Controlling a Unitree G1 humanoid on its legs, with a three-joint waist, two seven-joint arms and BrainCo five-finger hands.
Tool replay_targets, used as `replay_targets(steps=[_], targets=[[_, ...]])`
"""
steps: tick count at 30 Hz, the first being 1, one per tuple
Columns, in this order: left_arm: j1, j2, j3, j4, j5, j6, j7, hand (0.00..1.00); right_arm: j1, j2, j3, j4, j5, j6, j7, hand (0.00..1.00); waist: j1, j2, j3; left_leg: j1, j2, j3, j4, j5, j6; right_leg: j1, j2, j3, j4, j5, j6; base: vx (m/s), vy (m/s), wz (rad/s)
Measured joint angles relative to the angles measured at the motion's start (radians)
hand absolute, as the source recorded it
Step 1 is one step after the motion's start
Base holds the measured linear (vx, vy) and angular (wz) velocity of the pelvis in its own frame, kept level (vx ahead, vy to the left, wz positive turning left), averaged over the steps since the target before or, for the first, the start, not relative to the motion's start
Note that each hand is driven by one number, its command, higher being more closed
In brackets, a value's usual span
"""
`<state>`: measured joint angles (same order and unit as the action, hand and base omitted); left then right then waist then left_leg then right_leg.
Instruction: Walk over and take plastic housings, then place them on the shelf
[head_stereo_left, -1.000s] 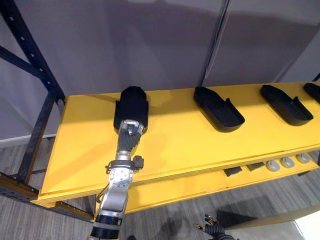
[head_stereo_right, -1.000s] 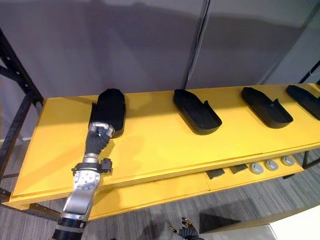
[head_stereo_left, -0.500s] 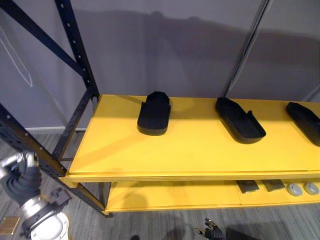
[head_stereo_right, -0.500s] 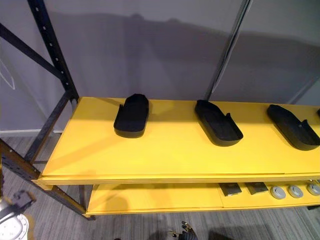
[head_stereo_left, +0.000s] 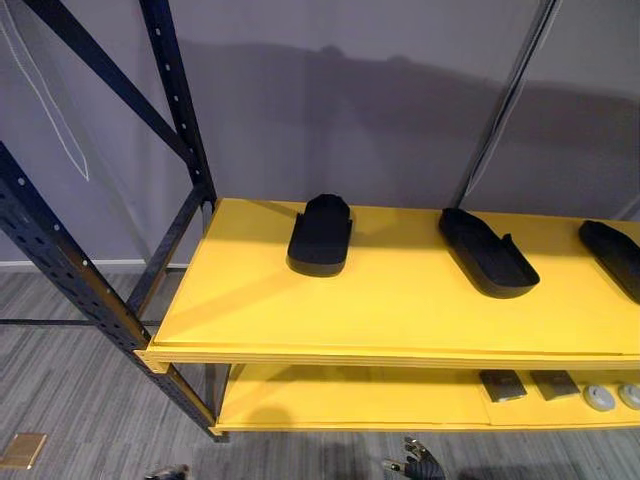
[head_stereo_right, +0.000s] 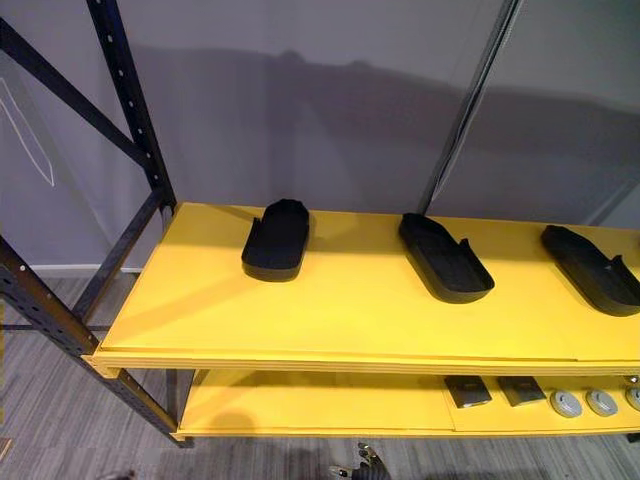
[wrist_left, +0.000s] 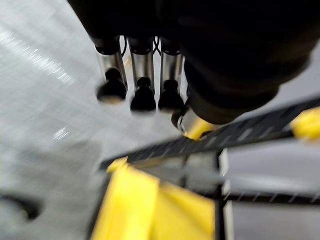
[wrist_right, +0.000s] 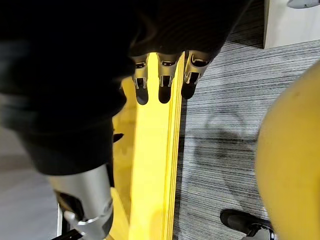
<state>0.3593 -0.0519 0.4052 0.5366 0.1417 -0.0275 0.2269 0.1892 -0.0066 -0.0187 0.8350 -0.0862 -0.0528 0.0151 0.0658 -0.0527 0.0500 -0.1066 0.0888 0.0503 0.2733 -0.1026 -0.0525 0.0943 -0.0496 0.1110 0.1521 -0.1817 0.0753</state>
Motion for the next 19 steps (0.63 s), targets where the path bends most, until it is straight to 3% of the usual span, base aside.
replay_targets(steps=[9, 19], targets=[[-0.092, 0.033, -0.088, 0.143, 0.0, -0.025, -0.078, 0.0, -0.018, -0.009, -0.022, 0.002, 0.003, 0.0, -0.016, 0.0, -0.002, 0.03, 0.005, -0.047, -0.023, 0.001, 0.101, -0.068, 0.026, 0.004, -0.026, -0.002, 0.003, -0.007, 0.009, 0.02, 0.074, 0.01], [-0.1, 0.067, -0.118, 0.23, 0.001, -0.04, -0.111, 0.0, -0.031, -0.02, -0.061, 0.01, 0.024, 0.0, -0.025, 0.0, -0.003, 0.048, 0.006, -0.045, -0.015, 0.02, 0.108, -0.079, 0.029, -0.001, -0.024, 0.019, 0.006, -0.007, 0.009, 0.0, 0.013, -0.05]])
